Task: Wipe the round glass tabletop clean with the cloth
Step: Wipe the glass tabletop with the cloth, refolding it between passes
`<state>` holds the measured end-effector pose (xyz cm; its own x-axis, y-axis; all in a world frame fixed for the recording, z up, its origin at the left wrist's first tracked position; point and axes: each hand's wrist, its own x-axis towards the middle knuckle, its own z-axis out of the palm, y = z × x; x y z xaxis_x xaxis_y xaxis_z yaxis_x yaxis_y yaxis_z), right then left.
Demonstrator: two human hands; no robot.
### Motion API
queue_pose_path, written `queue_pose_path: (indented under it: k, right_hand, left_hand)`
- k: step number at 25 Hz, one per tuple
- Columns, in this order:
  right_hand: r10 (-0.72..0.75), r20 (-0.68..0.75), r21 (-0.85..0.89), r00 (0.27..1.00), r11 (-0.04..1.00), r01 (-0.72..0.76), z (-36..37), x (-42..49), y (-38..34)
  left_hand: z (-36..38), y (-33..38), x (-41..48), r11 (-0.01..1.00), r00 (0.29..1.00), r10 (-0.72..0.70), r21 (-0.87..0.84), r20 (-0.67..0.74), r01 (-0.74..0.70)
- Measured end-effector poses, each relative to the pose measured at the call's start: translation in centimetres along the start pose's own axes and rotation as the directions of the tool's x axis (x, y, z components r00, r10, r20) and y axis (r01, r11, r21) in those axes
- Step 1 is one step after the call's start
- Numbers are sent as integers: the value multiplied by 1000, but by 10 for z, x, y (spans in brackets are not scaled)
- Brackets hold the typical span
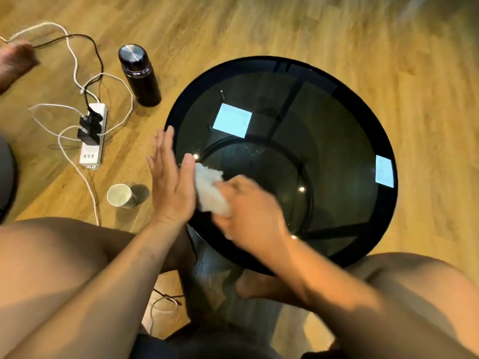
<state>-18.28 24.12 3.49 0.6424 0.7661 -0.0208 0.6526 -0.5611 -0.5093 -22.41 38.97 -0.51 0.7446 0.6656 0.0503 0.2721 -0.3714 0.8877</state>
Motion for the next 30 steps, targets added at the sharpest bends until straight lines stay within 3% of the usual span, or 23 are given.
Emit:
queue_pose_path:
  k: [1, 3, 5, 6, 8, 9, 11, 13, 14, 16, 18, 20, 22, 25, 26, 28, 30]
  right_hand:
    - [57, -47, -126, 997, 990, -63, -20, -2, 36]
    - [306, -134, -439, 943, 834, -333, -75, -11, 117]
    - [581, -313, -437, 752, 614, -657, -132, -23, 181]
    - [651, -331, -455, 683, 524, -720, -144, -23, 197]
    - [691, -395, -300, 605, 525, -796, -130, -2, 185]
    - [671, -418, -231, 612, 573, -786, -110, 17, 154]
    - [572, -373, -203, 730, 718, -666, -55, 52, 76]
    - [373, -142, -135, 917, 910, -391, -3, 69, -10]
    - [217, 7, -98, 976, 972, -215, 14, 70, -39]
    - [49, 97, -42, 994, 998, -45, 7, 73, -32]
    - [150, -24, -186, 988, 971, -152, -29, 69, 39]
    - [378, -247, -345, 892, 826, -446, -86, 58, 123]
    - [599, -348, -315, 722, 650, -691, -138, 43, 178]
    - [663, -376, -242, 648, 605, -759, -139, 69, 174]
    - [641, -405, -220, 652, 624, -750, -119, 89, 151]
    - [486, -378, -276, 788, 753, -597, -59, 120, 82]
    - [275, -87, -245, 957, 926, -288, -4, 136, 3]
  left_hand:
    - [2, -1, 1, 997, 999, 38, 70, 16, -39]
    - [6, -2, 1, 985, 998, 65, 158, 19, -67]
    - [8, -4, 1, 985, 999, 54, 165, 4, -54]
    - [8, -3, 0, 988, 999, 43, 147, -7, -42]
    - [8, -2, 1, 994, 999, 16, 106, -31, -12]
    - [8, -1, 1, 996, 999, 4, 89, -43, -1]
    - [9, -2, 0, 999, 998, 10, 41, -68, -7]
    - [8, -8, -1, 997, 994, 37, -63, -103, -43]
    - [7, -11, -2, 992, 993, 28, -119, -117, -42]
    - [6, -14, -4, 989, 995, -30, -149, -98, 15]
    - [6, -14, -3, 987, 994, -103, -128, -44, 97]
    - [7, -15, -3, 985, 991, -133, -110, -30, 129]
    - [7, -16, -2, 990, 993, -106, -93, -44, 102]
    - [7, -15, -2, 993, 996, -81, -84, -42, 77]
    - [7, -16, -2, 993, 996, -84, -81, -34, 81]
    - [7, -17, -1, 994, 996, -83, -80, -36, 80]
    - [4, -17, 2, 991, 993, -73, -121, -91, 61]
